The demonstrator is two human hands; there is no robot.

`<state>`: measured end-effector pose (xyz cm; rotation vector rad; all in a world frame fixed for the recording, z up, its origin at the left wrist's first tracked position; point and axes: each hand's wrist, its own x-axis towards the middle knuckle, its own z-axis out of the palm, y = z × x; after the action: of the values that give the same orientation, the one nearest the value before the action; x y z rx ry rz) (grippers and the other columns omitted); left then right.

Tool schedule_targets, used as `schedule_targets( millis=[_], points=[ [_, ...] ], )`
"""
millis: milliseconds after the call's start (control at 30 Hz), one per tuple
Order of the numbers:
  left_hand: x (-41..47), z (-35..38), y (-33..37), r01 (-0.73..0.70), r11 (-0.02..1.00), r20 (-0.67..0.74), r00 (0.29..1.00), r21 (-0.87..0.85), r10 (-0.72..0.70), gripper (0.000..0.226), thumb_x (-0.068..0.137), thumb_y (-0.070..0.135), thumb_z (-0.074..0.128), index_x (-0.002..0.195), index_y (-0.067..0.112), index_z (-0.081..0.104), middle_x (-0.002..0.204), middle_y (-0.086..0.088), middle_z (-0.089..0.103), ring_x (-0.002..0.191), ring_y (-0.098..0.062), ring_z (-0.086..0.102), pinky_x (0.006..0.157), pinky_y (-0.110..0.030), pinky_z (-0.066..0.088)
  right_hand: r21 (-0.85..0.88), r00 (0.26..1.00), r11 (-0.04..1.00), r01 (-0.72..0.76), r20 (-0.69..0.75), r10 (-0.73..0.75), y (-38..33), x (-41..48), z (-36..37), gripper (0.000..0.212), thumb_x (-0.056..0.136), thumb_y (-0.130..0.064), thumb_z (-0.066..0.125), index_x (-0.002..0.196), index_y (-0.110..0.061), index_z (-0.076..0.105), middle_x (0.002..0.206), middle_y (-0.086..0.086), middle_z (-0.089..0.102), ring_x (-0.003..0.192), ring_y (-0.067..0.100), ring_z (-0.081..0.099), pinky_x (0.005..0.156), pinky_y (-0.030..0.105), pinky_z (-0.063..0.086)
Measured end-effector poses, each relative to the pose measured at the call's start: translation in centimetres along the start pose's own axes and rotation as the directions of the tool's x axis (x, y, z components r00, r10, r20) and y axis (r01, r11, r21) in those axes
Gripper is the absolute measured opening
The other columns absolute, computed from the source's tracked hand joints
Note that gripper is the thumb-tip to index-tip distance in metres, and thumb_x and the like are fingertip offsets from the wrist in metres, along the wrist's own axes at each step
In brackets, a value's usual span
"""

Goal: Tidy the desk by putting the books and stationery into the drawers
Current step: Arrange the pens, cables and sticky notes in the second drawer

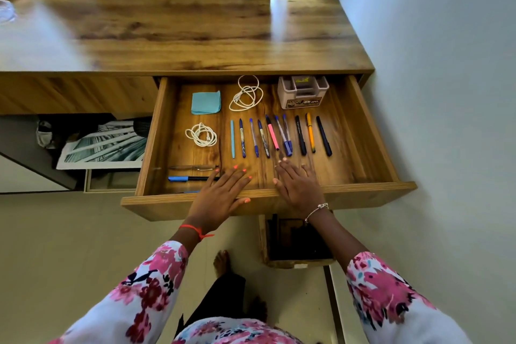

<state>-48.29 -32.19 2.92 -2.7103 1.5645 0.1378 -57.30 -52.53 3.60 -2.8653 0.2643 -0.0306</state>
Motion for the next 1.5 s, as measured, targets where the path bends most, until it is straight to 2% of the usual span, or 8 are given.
schedule_targets(
  millis=[133, 233, 467, 900, 1133, 1233, 1367, 1500],
  points=[
    [2.6, 0.2, -1.8, 0.011, 1.000, -0.030, 1.000, -0.001, -0.011, 0.056, 0.098, 0.050, 0.008, 0.141, 0.021, 0.027, 0.146, -0.004, 0.037, 0.137, -0.023, 0.028, 0.107, -0.052, 0.026, -0.035, 0.998, 0.998, 0.059, -0.033, -0.060, 0.9, 2.7, -0.3, 0.069, 0.092, -0.057, 0.014, 0.128, -0.011, 0.050, 0.132, 0.006, 0.055, 0.126, 0.022, 0.048, 0.101, 0.053, 0.036],
    [4.7, 0.1, -3.2, 0.008, 1.000, -0.075, 0.997, 0.003, -0.008, 0.055, 0.098, 0.050, 0.009, 0.143, 0.021, 0.019, 0.149, -0.004, 0.026, 0.139, -0.022, 0.023, 0.111, -0.050, 0.025, -0.082, 0.991, 0.989, 0.123, -0.038, -0.127, 1.8, 5.0, -0.3, 0.075, 0.083, -0.064, 0.030, 0.136, -0.013, 0.038, 0.142, 0.004, 0.044, 0.134, 0.019, 0.038, 0.107, 0.054, 0.024],
    [10.3, -0.1, -7.0, 0.010, 0.999, -0.145, 0.989, 0.034, -0.004, 0.060, 0.097, 0.051, 0.012, 0.146, 0.017, 0.016, 0.154, -0.006, 0.018, 0.143, -0.021, 0.010, 0.111, -0.050, 0.016, -0.118, 0.989, 0.982, 0.145, -0.008, -0.147, 3.5, 11.5, -1.1, 0.092, 0.077, -0.079, 0.018, 0.143, -0.014, 0.022, 0.151, 0.003, 0.025, 0.140, 0.012, 0.014, 0.115, 0.052, 0.009],
    [19.6, -1.4, -13.8, -0.014, 0.997, -0.242, 0.970, 0.078, 0.033, 0.065, 0.096, 0.052, 0.015, 0.146, 0.011, 0.019, 0.153, -0.007, 0.017, 0.142, -0.018, 0.010, 0.112, -0.054, 0.010, -0.151, 0.997, 0.987, 0.050, -0.049, -0.058, 5.9, 22.9, -1.9, 0.104, 0.071, -0.083, 0.023, 0.146, -0.012, 0.009, 0.154, 0.004, 0.012, 0.143, 0.009, -0.008, 0.115, 0.046, 0.003],
    [23.1, -2.6, -16.2, 0.007, 0.997, -0.240, 0.971, 0.083, 0.013, 0.072, 0.091, 0.058, 0.020, 0.145, 0.009, 0.020, 0.153, -0.009, 0.019, 0.142, -0.020, 0.011, 0.108, -0.062, 0.007, -0.157, 0.999, 0.988, 0.001, -0.052, -0.009, 6.6, 27.1, -3.0, 0.113, 0.060, -0.086, 0.033, 0.145, -0.020, 0.001, 0.155, 0.000, -0.001, 0.138, 0.003, -0.026, 0.110, 0.043, -0.016],
    [24.8, -3.7, -17.7, 0.038, 0.996, -0.252, 0.968, 0.086, -0.016, 0.091, 0.081, 0.070, 0.026, 0.145, 0.008, 0.014, 0.154, -0.009, 0.012, 0.142, -0.022, 0.006, 0.107, -0.065, -0.001, -0.252, 0.998, 0.967, 0.047, -0.018, -0.054, 6.6, 28.9, -4.2, 0.116, 0.055, -0.086, 0.034, 0.144, -0.021, -0.003, 0.156, 0.004, 0.000, 0.139, 0.008, -0.019, 0.108, 0.043, -0.021],
    [26.5, -4.6, -19.5, 0.046, 0.993, -0.135, 0.990, 0.106, -0.032, 0.109, 0.069, 0.083, 0.018, 0.145, 0.005, 0.011, 0.154, -0.012, 0.015, 0.143, -0.027, 0.009, 0.107, -0.065, 0.003, -0.328, 0.994, 0.941, 0.084, 0.098, -0.054, 7.0, 30.8, -5.1, 0.126, 0.056, -0.084, 0.047, 0.144, -0.018, -0.014, 0.156, 0.001, -0.012, 0.140, 0.012, -0.019, 0.107, 0.044, -0.026],
    [27.1, -4.2, -19.7, 0.054, 0.995, -0.120, 0.992, 0.081, -0.044, 0.106, 0.070, 0.082, 0.018, 0.146, 0.007, 0.015, 0.154, -0.009, 0.018, 0.142, -0.027, 0.015, 0.109, -0.063, 0.014, -0.236, 0.984, 0.971, 0.036, 0.176, 0.006, 7.2, 31.5, -5.2, 0.124, 0.059, -0.077, 0.056, 0.146, -0.019, -0.010, 0.155, -0.005, -0.014, 0.143, 0.012, -0.014, 0.113, 0.051, -0.010]
  ],
)
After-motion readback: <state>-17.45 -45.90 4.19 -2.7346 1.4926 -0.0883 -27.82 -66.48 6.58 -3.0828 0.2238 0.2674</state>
